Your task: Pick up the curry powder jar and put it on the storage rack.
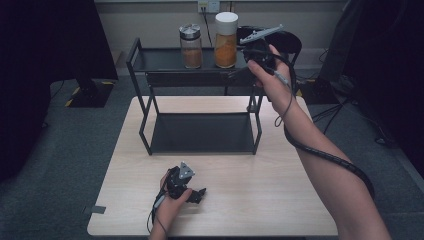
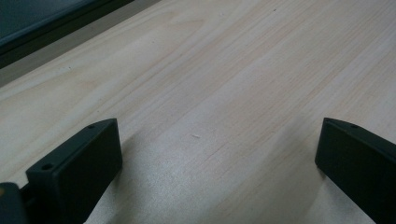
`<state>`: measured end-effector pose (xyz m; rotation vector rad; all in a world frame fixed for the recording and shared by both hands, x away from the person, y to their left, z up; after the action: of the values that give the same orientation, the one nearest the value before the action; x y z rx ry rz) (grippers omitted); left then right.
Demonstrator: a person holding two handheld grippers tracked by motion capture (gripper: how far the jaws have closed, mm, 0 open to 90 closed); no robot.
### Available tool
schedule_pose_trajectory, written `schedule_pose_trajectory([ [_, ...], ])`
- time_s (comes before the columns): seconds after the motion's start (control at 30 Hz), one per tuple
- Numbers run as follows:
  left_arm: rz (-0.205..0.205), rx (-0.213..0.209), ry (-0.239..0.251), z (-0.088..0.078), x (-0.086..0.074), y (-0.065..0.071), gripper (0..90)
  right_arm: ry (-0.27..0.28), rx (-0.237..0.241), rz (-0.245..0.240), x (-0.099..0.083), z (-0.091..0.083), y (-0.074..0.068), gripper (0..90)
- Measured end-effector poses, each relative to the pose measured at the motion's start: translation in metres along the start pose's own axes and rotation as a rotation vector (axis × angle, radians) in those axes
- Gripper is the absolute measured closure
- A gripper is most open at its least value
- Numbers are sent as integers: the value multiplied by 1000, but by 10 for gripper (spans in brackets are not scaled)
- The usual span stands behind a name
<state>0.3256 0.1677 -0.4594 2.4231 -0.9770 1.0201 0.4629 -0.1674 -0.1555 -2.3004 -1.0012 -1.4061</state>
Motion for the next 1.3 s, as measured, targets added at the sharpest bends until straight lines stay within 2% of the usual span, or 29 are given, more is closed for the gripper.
schedule_pose_trajectory([
  [0.53,-1,0,1,0,0,0,0,-3,86,-21,-29,8,-19,7],
  [0.8,-1,0,0,0,0,0,0,18,133,-8,-54,14,-28,12],
  [1.03,-1,0,1,0,0,0,0,4,175,-5,-75,23,-34,12],
  [1.3,-1,0,1,0,0,0,0,-12,196,2,-98,33,-37,12],
])
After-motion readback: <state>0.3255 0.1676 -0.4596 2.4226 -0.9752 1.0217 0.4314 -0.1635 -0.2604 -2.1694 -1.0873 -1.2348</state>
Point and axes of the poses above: each handheld gripper's, and its own axes: z roughly forward along the jaws, x roughly out of its top, y roughly to its right, the point moved 6 cm from there along z, roughly forward along the jaws, and after that the axes turned 3 degrees about -x, right-handed, at the moved point
